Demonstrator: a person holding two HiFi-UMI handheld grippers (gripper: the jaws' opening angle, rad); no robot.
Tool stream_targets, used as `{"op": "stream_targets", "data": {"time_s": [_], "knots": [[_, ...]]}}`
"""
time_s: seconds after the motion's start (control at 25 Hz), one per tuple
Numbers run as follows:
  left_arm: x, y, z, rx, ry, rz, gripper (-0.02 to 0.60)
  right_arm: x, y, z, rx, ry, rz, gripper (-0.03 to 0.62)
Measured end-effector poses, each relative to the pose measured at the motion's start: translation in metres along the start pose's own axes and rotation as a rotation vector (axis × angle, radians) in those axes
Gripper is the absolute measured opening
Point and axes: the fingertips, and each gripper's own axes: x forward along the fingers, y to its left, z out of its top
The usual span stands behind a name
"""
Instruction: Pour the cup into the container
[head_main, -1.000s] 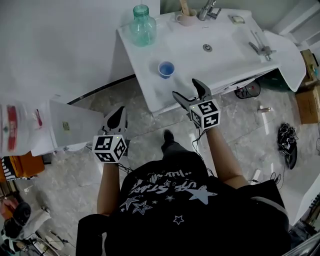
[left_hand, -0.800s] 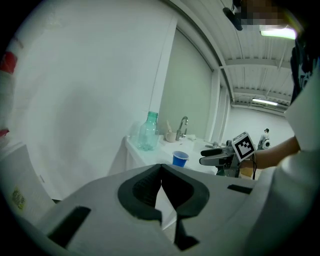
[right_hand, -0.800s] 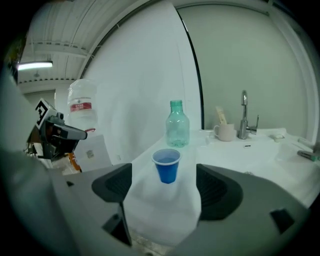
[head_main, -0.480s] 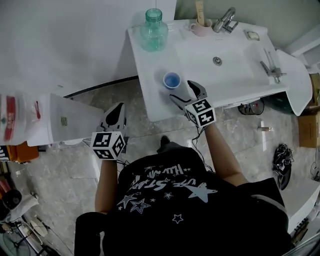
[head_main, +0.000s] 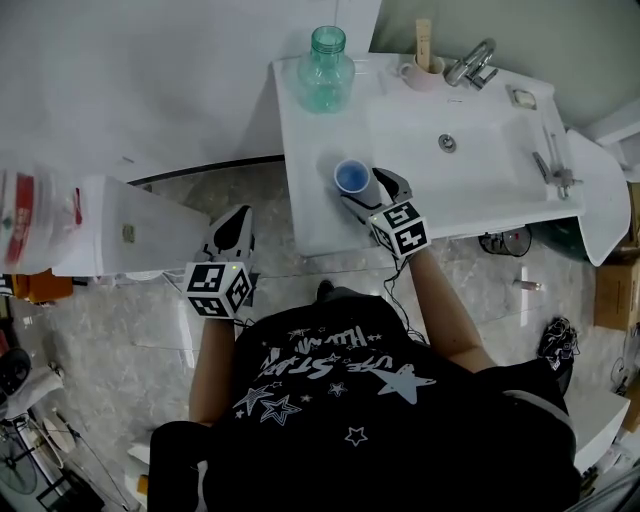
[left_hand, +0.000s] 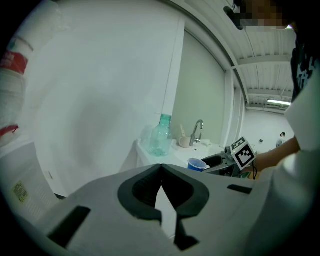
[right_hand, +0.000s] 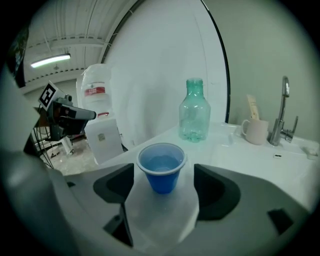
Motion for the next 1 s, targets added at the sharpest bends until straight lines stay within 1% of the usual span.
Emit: {"op": "stream_targets", "data": {"time_s": [0.16, 0.36, 0.64, 0.76, 1.0], "knots": [[0.005, -0.001, 0.001, 0.003, 0.004, 0.002, 0.012, 0.011, 0.003, -0.002, 0.000, 0.020, 0.028, 0.383], [0.008, -0.006, 0.001, 0.011, 0.005, 0.002, 0.012, 0.018, 0.000, 0.001, 0.006, 0.011, 0.051, 0.383], [0.008, -0.006, -0.001, 0.004, 0.017, 0.020, 0.012, 0.031, 0.003, 0.003, 0.017, 0.014, 0.129, 0.379], [0.007, -0.005, -0.003, 0.001, 0.020, 0.030, 0.012, 0.036, 0.005, 0.002, 0.002, 0.022, 0.151, 0.367], [0.008, -0.004, -0.003, 0.000, 0.021, 0.043, 0.012, 0.040, 0.008, 0.004, -0.013, 0.014, 0.166, 0.332]]}}
